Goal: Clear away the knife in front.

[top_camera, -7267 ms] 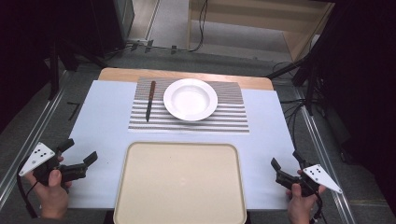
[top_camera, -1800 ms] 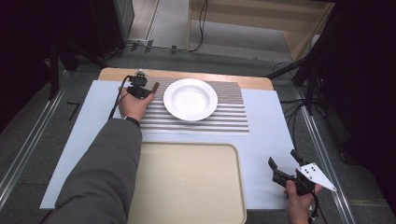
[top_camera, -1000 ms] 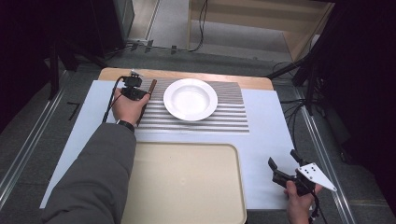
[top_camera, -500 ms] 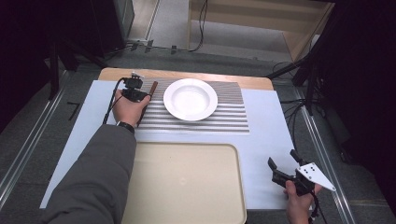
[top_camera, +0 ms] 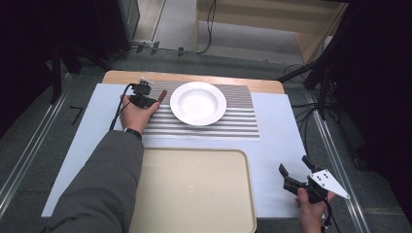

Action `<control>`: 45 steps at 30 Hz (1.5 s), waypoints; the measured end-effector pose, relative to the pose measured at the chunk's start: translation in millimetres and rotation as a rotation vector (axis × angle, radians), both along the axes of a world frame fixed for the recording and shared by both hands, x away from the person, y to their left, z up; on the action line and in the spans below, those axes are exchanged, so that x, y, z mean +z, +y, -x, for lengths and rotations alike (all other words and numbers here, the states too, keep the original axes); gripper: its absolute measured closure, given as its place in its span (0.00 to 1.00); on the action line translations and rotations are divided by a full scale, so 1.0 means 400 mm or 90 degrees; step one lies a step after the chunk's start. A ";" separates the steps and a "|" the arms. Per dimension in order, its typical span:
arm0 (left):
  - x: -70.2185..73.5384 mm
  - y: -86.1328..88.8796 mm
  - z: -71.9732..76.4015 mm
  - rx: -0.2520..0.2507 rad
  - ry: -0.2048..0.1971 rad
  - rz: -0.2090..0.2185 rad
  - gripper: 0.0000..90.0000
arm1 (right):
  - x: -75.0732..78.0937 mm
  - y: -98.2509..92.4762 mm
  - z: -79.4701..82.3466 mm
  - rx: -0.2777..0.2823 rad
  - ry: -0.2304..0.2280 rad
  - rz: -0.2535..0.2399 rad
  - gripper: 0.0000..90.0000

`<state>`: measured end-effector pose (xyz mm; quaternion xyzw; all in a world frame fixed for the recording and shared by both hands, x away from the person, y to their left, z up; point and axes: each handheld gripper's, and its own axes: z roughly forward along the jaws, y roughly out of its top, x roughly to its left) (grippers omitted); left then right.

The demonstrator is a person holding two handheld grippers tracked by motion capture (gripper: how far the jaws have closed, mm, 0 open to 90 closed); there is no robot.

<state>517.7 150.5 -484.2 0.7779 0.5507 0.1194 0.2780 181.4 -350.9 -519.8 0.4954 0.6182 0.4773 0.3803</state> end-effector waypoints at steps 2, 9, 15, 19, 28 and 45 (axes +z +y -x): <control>0.001 -0.003 0.002 -0.003 0.006 0.001 0.72 | 0.000 0.001 0.000 -0.001 0.001 0.000 0.09; 0.003 -0.022 0.014 -0.006 -0.003 -0.060 0.82 | 0.000 0.002 -0.001 -0.002 0.001 0.003 0.09; 0.003 -0.026 0.016 -0.018 -0.009 -0.076 0.85 | 0.000 0.003 -0.001 -0.002 0.002 0.003 0.09; 0.005 -0.022 0.016 -0.016 -0.004 -0.068 0.85 | 0.000 0.001 -0.001 -0.004 0.001 0.000 0.09; 0.029 -0.014 0.021 -0.019 -0.014 -0.042 0.85 | 0.000 0.001 -0.001 -0.005 0.000 0.000 0.09; 0.095 -0.017 0.063 -0.038 -0.038 -0.020 0.85 | 0.000 0.001 0.000 -0.005 -0.001 0.001 0.09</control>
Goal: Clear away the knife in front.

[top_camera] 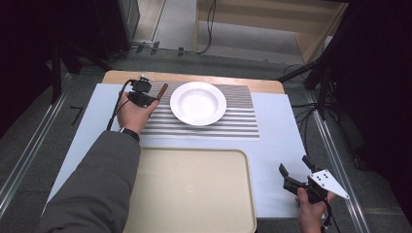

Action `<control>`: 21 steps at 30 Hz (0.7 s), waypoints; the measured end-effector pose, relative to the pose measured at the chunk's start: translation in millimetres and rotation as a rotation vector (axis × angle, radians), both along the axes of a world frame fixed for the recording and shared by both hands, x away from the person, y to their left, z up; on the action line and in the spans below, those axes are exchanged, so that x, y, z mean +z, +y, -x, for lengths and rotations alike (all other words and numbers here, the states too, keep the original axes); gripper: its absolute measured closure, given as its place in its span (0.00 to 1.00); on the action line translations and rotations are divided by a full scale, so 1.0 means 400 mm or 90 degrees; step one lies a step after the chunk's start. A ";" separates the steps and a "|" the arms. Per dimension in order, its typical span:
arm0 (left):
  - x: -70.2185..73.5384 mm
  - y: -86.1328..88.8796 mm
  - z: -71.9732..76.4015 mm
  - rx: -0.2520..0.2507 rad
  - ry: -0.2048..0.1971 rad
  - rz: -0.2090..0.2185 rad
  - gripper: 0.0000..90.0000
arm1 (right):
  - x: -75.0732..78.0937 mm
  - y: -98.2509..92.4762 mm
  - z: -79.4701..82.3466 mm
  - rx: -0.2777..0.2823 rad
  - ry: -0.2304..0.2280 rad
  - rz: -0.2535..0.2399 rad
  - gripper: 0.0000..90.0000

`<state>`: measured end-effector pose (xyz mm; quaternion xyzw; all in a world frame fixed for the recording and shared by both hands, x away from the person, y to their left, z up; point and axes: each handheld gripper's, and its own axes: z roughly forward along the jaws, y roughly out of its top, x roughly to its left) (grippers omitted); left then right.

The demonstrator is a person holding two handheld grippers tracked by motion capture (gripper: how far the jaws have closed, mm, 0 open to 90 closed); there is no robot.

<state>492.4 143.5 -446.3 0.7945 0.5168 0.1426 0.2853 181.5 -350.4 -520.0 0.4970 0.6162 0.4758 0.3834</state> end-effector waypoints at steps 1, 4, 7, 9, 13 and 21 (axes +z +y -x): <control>0.003 -0.001 0.005 -0.001 -0.002 0.001 0.85 | 0.000 0.000 0.000 -0.001 0.000 0.001 0.09; 0.013 0.001 0.015 -0.006 -0.005 0.005 0.85 | 0.000 0.001 -0.001 -0.002 0.001 0.002 0.09; 0.024 0.006 0.028 -0.009 -0.009 0.010 0.85 | 0.000 0.003 -0.002 -0.003 0.002 0.006 0.09; 0.031 0.012 0.037 -0.010 -0.010 0.009 0.85 | 0.000 0.003 -0.002 -0.004 0.002 0.006 0.09; 0.039 0.028 0.063 -0.010 -0.011 0.031 0.85 | 0.000 0.005 -0.002 -0.005 0.004 0.009 0.09; 0.052 0.043 0.112 -0.024 -0.013 0.023 0.85 | 0.000 0.007 -0.005 -0.011 0.006 0.015 0.09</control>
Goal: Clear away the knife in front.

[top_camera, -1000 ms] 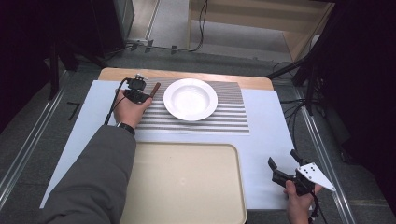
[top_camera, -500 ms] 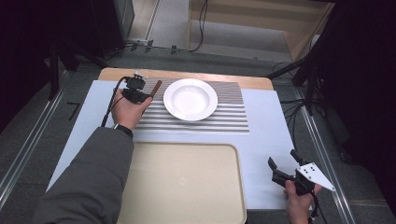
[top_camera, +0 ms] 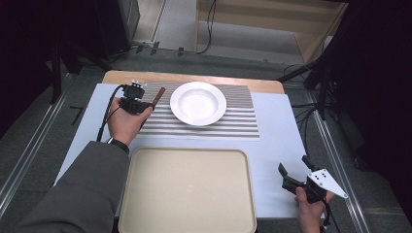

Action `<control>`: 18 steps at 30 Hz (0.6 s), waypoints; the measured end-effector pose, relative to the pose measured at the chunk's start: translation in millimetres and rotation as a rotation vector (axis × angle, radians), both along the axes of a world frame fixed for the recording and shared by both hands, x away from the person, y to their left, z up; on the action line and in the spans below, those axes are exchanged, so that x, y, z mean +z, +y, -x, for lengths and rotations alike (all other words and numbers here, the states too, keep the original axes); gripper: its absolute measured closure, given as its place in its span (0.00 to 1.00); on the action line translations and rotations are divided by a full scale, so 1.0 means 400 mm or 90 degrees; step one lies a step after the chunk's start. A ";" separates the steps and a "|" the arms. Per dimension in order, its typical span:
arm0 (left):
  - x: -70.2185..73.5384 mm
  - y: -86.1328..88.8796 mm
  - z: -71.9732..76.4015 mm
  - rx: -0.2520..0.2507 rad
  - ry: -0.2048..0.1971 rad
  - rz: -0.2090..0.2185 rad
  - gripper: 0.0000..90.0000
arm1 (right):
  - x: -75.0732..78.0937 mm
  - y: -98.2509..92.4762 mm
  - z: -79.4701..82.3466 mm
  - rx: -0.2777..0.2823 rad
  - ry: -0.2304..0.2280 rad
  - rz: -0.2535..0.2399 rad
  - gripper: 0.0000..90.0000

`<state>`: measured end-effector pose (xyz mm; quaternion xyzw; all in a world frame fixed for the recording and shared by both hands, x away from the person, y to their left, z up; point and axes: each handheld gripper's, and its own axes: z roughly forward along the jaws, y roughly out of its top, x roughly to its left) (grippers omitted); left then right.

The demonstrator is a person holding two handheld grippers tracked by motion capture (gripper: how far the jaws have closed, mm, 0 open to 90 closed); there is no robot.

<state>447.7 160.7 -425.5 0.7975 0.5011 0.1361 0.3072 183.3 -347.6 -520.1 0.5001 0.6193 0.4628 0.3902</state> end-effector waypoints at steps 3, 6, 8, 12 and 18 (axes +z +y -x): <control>0.005 0.001 0.027 -0.010 -0.006 -0.014 0.85 | 0.000 0.002 0.001 -0.001 0.001 0.003 0.09; 0.012 0.006 0.061 -0.021 -0.008 -0.022 0.85 | 0.000 0.003 0.001 -0.004 0.000 0.005 0.09; 0.015 0.007 0.071 -0.025 -0.010 -0.024 0.85 | 0.000 0.003 0.000 -0.005 0.001 0.005 0.09; 0.025 0.007 0.100 -0.035 -0.014 -0.021 0.85 | 0.000 0.004 0.000 -0.007 0.001 0.007 0.09; 0.027 0.007 0.147 -0.047 -0.024 -0.019 0.85 | -0.001 0.006 0.001 -0.007 0.002 0.012 0.09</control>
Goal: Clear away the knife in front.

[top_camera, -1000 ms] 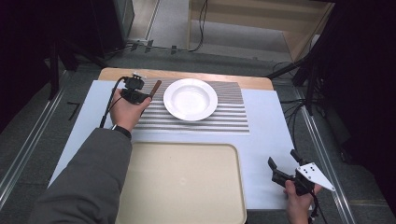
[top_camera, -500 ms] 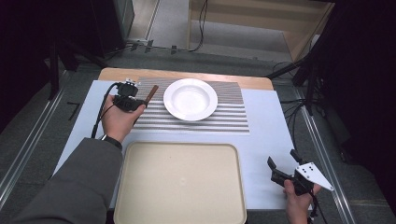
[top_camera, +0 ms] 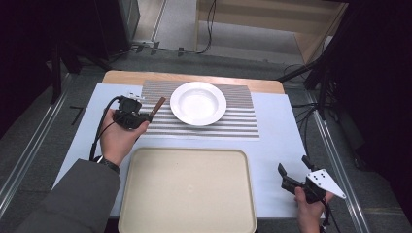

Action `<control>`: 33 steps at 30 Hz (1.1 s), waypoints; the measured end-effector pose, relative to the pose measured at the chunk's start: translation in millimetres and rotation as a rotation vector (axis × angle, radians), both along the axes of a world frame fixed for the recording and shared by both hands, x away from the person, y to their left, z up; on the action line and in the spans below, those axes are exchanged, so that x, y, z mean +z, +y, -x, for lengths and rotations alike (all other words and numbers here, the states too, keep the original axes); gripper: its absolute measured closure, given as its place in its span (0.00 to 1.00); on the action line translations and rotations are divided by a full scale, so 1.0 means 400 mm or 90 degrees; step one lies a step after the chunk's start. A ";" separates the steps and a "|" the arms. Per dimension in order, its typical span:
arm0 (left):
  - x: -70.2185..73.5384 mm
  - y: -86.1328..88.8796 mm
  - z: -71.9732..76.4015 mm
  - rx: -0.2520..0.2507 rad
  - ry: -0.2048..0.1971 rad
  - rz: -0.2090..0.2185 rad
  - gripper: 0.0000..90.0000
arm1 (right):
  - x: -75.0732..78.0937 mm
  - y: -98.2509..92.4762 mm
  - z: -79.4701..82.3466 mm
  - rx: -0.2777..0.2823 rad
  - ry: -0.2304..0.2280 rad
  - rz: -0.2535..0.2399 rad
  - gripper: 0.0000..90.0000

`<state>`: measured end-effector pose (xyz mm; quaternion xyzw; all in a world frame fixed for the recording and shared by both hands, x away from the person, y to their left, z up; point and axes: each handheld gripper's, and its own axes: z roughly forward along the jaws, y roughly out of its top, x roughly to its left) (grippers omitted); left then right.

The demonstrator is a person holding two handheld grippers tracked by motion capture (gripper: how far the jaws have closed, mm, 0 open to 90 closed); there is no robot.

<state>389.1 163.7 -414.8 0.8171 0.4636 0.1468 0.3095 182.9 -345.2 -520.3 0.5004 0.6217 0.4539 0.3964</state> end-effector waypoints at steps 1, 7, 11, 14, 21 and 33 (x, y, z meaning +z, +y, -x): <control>0.000 0.000 0.000 0.000 0.000 0.000 0.85 | 0.000 0.000 0.000 0.000 0.000 0.000 0.09; -0.008 0.019 0.029 -0.004 0.007 0.010 0.85 | 0.000 0.002 0.000 0.003 0.000 0.005 0.09; -0.009 0.026 0.055 -0.012 0.008 0.010 0.85 | 0.000 0.003 0.000 0.004 0.001 0.006 0.09; -0.013 0.025 0.077 -0.020 0.009 0.009 0.85 | 0.000 0.002 0.000 0.005 0.001 0.005 0.09; -0.024 0.016 0.137 -0.037 0.010 0.012 0.85 | 0.000 0.002 0.000 0.006 0.002 0.005 0.09; -0.026 0.011 0.234 -0.068 0.011 0.032 0.85 | 0.000 0.004 0.001 0.008 0.006 0.009 0.09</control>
